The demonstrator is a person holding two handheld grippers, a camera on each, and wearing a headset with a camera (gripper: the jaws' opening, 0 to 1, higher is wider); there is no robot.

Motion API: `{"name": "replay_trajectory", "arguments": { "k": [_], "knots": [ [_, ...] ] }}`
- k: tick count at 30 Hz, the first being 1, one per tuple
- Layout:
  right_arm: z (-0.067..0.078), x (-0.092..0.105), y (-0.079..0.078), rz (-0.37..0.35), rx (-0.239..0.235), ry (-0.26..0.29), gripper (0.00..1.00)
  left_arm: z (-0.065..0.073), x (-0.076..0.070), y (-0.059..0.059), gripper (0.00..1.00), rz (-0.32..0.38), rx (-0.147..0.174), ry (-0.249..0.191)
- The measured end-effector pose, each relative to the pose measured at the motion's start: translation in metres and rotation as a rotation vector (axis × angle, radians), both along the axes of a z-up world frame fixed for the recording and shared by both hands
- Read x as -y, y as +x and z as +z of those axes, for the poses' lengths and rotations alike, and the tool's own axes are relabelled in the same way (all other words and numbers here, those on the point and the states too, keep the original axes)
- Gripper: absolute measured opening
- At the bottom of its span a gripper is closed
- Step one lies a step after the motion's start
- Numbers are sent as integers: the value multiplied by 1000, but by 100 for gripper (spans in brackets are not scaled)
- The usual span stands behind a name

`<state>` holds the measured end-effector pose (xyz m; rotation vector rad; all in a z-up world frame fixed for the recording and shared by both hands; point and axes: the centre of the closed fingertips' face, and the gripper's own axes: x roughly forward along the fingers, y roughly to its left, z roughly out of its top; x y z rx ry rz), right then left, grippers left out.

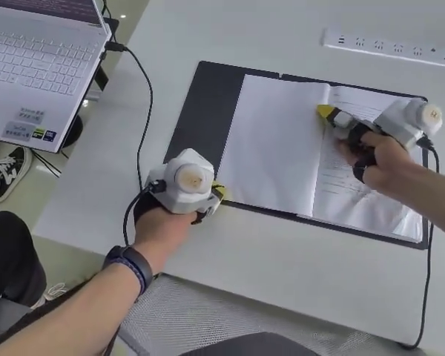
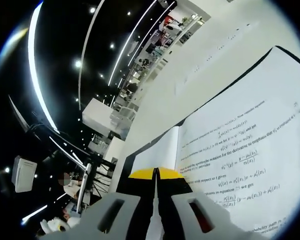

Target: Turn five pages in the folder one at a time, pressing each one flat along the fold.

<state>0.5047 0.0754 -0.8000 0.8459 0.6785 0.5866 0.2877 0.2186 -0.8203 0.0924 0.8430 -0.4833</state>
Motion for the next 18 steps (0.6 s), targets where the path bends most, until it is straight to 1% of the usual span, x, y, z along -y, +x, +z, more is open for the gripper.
{"name": "replay_trajectory", "arguments": {
  "k": [3, 7, 9, 13, 18],
  "knots": [
    [-3, 0, 11, -32, -1, 16, 0, 0, 0, 0, 0, -3, 1, 6],
    [-6, 4, 29, -109, -14, 56, 0, -1, -1, 1, 0, -8, 1, 8],
    [-7, 7, 38, -152, -23, 80, 0, -1, -1, 1, 0, -15, 6, 12],
    [-7, 7, 45, -197, -30, 100, 0, -1, 0, 1, 0, -14, 10, 15],
    [-9, 11, 59, -255, -35, 125, 0, -1, 0, 1, 0, -20, 12, 19]
  ]
}}
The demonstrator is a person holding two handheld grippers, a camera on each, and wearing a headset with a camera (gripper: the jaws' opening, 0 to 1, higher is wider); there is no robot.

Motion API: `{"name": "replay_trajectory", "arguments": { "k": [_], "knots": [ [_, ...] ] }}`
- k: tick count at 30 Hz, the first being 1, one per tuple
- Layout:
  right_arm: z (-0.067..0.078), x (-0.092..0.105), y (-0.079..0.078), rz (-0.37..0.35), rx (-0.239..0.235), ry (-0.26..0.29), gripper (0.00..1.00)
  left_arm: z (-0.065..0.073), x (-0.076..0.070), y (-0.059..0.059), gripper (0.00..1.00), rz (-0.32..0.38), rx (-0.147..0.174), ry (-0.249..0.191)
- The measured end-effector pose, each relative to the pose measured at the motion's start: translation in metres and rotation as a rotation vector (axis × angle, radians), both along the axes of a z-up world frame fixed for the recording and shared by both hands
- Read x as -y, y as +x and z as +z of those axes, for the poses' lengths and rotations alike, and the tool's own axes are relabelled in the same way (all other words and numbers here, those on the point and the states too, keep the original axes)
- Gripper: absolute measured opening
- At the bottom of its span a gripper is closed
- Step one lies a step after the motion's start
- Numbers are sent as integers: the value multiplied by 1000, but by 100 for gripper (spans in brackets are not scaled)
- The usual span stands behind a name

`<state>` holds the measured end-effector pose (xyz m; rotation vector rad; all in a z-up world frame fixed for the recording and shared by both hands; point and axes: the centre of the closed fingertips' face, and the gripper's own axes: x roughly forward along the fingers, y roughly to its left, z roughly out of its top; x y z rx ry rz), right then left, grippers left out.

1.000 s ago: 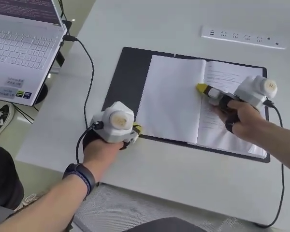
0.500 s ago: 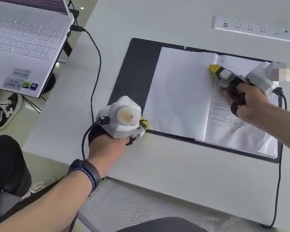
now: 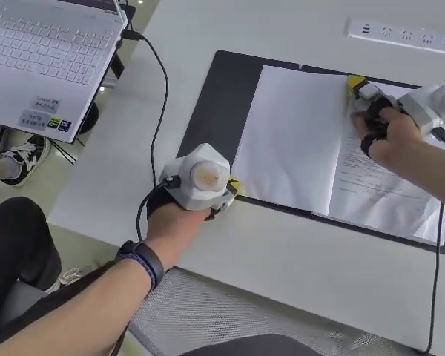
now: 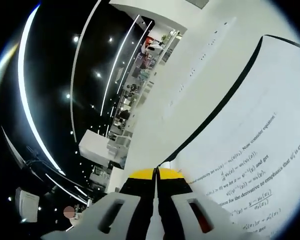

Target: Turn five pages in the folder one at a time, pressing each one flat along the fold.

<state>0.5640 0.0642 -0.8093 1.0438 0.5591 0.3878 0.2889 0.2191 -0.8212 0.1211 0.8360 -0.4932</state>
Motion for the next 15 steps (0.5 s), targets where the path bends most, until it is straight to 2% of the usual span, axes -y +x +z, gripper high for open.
{"name": "replay_trajectory", "arguments": {
  "k": [2, 5, 9, 11, 15],
  "knots": [
    [0, 1, 2, -23, -11, 21, 0, 0, 0, 0, 0, -4, 2, 0],
    [2, -2, -2, 13, 25, -20, 0, 1, 0, 0, 0, 5, 2, -8],
    [2, -4, -7, 29, 21, -21, 0, 0, 0, 0, 0, 9, 2, -8],
    [2, -5, -10, 52, 27, -32, 0, 1, 0, 0, 0, 10, 1, -8],
    [2, -10, -28, 130, 48, -58, 0, 1, 0, 0, 0, 11, 1, -9]
  ]
}}
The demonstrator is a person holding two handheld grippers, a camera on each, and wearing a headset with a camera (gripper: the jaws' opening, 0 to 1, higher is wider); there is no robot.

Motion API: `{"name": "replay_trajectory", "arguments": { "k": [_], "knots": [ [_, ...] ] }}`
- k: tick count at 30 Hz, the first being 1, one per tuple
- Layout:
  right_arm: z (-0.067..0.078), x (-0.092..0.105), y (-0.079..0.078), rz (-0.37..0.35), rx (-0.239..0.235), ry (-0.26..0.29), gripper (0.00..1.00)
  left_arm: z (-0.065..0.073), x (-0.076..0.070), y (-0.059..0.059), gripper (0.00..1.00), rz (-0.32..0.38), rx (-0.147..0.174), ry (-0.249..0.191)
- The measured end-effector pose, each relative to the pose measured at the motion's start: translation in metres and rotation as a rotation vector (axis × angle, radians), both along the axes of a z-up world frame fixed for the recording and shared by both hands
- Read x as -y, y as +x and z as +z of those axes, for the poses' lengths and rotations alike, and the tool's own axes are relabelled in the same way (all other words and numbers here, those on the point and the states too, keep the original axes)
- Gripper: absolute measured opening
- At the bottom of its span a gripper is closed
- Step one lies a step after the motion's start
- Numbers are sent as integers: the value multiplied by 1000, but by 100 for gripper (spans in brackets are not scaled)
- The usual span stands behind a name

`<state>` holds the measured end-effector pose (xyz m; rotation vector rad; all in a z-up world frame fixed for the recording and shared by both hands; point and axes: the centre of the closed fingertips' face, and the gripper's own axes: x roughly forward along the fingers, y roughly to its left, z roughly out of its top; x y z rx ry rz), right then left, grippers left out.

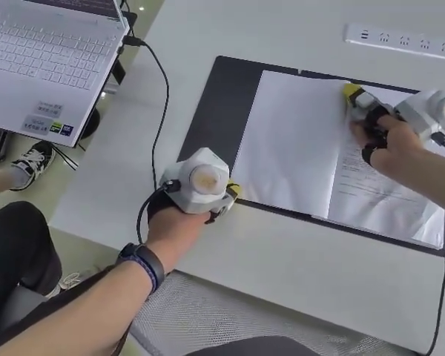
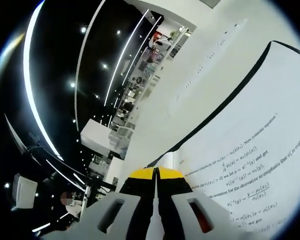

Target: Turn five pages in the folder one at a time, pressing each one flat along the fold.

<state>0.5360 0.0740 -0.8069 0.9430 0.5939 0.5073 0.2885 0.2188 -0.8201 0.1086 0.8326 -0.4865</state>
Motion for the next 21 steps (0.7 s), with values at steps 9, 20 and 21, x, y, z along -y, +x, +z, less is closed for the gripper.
{"name": "replay_trajectory", "arguments": {
  "k": [9, 20, 21],
  "knots": [
    [5, -6, -38, 90, 24, -49, 0, 0, 0, 0, 0, 1, 4, 2],
    [27, -13, -99, 145, 33, -38, 0, 0, -1, -1, 0, 31, 10, -37],
    [28, -14, -106, 154, 35, -40, 0, 0, -1, -1, 0, 40, 12, -44]
  ]
}}
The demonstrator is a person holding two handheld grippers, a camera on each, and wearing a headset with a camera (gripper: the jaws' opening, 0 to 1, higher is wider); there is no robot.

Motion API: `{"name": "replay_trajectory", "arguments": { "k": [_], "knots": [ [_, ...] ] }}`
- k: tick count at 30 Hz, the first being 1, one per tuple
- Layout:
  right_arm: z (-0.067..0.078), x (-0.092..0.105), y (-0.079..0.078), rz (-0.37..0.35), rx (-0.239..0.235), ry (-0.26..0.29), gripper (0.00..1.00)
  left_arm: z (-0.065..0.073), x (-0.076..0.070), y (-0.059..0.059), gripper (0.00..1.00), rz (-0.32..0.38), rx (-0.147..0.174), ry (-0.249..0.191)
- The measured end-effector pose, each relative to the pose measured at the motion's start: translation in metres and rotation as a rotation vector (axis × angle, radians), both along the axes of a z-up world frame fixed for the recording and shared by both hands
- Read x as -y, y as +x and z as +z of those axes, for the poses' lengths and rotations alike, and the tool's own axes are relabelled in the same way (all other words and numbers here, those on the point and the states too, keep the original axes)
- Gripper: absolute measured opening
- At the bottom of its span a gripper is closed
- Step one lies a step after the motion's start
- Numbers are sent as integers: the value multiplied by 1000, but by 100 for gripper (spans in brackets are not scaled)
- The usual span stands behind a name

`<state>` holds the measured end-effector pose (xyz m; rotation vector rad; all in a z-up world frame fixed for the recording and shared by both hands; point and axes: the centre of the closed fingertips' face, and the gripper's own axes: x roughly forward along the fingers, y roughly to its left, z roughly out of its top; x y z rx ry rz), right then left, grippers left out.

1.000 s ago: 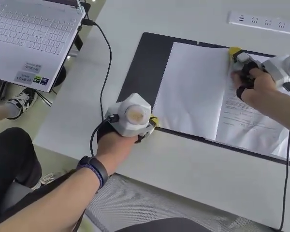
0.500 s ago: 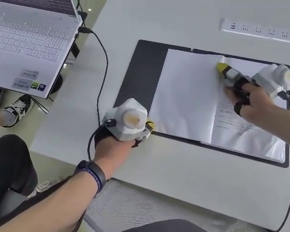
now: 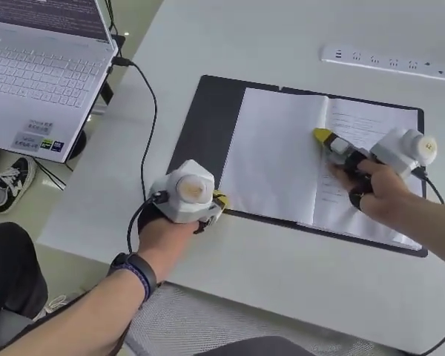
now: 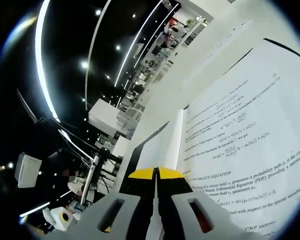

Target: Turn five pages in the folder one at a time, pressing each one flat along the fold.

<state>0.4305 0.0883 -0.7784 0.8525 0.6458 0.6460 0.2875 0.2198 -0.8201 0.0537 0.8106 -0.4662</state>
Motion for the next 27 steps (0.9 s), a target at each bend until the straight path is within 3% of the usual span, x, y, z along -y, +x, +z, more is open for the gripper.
{"name": "replay_trajectory", "arguments": {
  "k": [6, 18, 27],
  "knots": [
    [-2, 5, -11, 16, -10, 2, 0, 0, 2, 0, 0, -20, 8, 33],
    [2, -2, -65, 81, -9, 1, 0, 0, 2, -2, 0, -29, 6, 35],
    [-2, -3, -90, 122, -17, -13, 0, 1, 1, -2, 0, -22, 14, 25]
  ]
}}
